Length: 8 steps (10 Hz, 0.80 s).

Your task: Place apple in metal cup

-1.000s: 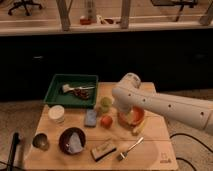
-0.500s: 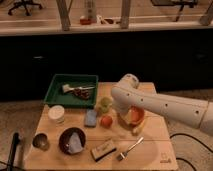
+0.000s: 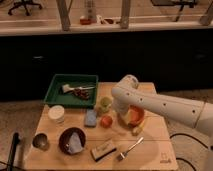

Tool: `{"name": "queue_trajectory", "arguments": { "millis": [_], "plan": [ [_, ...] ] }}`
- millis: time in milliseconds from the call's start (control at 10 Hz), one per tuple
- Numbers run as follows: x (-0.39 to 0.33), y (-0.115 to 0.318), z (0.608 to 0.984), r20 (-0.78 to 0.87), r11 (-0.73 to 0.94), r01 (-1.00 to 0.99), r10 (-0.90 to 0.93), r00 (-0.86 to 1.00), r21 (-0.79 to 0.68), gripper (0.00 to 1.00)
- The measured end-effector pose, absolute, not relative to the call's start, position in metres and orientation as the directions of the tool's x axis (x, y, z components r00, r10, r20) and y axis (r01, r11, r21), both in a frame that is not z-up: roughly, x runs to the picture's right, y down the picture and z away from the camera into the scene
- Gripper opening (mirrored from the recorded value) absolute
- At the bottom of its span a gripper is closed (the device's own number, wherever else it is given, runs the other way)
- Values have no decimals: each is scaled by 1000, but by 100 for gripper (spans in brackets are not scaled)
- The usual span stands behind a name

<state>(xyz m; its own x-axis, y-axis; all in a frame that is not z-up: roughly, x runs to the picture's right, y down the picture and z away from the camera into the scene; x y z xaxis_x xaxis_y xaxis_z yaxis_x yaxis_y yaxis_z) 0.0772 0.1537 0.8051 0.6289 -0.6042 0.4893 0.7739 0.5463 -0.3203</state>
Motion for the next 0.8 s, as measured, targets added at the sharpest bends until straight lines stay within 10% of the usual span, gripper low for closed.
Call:
{"name": "queue_trajectory", "arguments": {
  "millis": [800],
  "plan": [
    [70, 165, 823, 547, 508, 816, -616, 567, -275, 80]
  ]
}}
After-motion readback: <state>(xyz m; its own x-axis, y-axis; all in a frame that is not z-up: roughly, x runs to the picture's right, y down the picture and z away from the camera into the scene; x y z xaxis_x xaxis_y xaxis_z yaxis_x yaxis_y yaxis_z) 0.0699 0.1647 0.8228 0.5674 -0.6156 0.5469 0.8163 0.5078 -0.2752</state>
